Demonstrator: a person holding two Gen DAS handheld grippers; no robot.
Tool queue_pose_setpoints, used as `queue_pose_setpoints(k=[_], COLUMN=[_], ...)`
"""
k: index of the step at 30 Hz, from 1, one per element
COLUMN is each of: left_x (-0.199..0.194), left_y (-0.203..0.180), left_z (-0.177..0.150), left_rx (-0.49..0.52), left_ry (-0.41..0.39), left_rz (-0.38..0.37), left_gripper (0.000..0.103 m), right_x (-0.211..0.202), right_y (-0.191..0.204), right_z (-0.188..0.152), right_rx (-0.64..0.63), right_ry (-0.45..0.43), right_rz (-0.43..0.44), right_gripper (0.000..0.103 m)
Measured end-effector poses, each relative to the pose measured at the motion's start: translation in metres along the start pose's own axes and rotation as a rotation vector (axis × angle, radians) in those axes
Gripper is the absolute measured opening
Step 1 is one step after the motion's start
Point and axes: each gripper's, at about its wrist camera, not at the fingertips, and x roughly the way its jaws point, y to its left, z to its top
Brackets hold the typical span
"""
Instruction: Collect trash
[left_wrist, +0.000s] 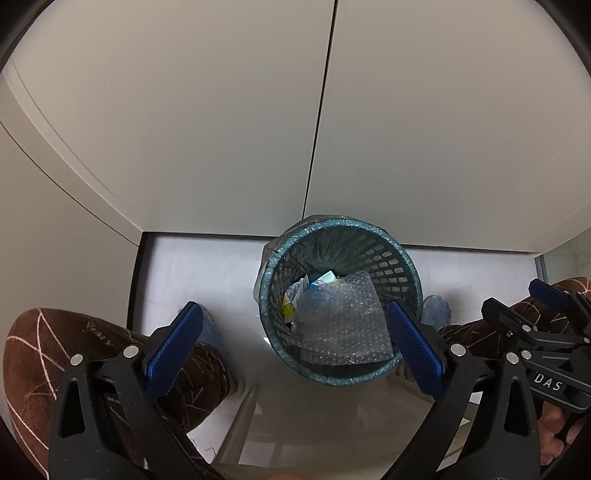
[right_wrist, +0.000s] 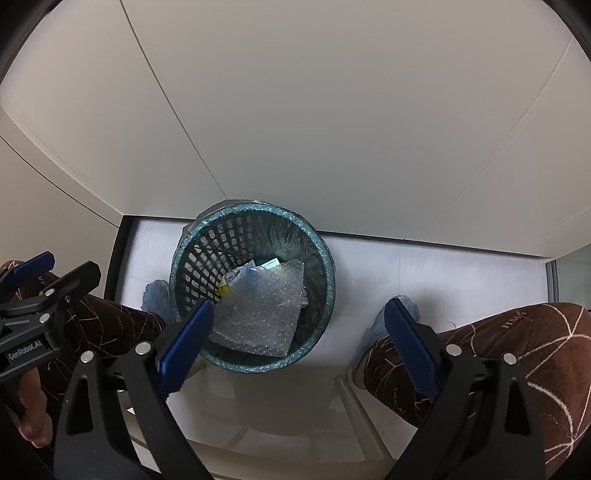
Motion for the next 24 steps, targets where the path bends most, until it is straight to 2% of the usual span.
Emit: queue_pose_setpoints(k=[12, 24], left_x=[-0.004, -0.005], left_y=[-0.008, -0.011], left_z=[-0.002, -0.001], left_rx=[0.046, 0.043], left_ry=[-0.012, -0.006], left_rz=[0.0, -0.003], left_gripper=[0.097, 0.097], right_x=[0.002, 0.002], right_y=[0.0, -0.002], right_z=[0.0, -0.001], right_rx=[0.005, 0.01], right_ry=[0.004, 0.006], right_rz=[-0.004, -0.004], right_gripper=[0.09, 0.09])
